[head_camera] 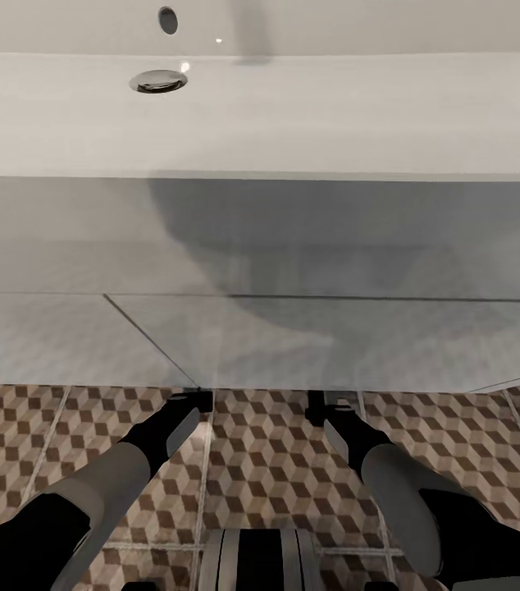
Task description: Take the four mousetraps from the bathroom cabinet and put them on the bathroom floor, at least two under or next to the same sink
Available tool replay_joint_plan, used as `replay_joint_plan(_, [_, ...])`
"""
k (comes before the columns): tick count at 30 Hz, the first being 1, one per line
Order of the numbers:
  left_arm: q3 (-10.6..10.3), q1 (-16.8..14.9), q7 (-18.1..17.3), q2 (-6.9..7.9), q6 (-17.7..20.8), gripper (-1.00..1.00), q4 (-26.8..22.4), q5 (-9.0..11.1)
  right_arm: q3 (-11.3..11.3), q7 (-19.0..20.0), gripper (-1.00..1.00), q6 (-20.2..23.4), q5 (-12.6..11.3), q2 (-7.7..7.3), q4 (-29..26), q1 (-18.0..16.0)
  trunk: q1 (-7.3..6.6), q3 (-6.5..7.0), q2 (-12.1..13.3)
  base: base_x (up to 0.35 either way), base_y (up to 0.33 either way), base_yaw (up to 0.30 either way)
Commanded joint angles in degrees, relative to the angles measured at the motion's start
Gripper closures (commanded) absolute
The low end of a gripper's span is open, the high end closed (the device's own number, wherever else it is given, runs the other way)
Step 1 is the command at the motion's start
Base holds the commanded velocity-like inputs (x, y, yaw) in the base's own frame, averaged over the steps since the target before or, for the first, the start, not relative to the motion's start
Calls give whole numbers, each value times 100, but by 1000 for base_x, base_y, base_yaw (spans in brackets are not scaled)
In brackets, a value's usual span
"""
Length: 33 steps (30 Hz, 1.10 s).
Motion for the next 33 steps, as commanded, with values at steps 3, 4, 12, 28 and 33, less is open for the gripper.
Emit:
replay_joint_plan(3, [-43,-3,39,6,21,100,-11,52,-47,0,100,32,39,5,-12,1,2,-25,-3,0,0,0])
replay_joint_plan(4, [-41,-3,39,6,21,100,-11,53,-47,0,100,32,40,6,-12,1,4,-48,-4,0,0,0])
replay_joint_plan(12, [-39,-3,44,6,21,100,-11,54,-47,0,100,32,32,10,-12,1,9,-92,-7,0,0,0])
replay_joint_plan(28, [-39,-3,46,6,21,100,-11,46,-47,0,100,32,31,8,-27,0,20,-181,-12,0,0,0])
replay_joint_plan(33, [-39,-3,49,6,21,100,-14,45,-47,0,100,32,31,9,-29,1,22,-203,-13,0,0,0])
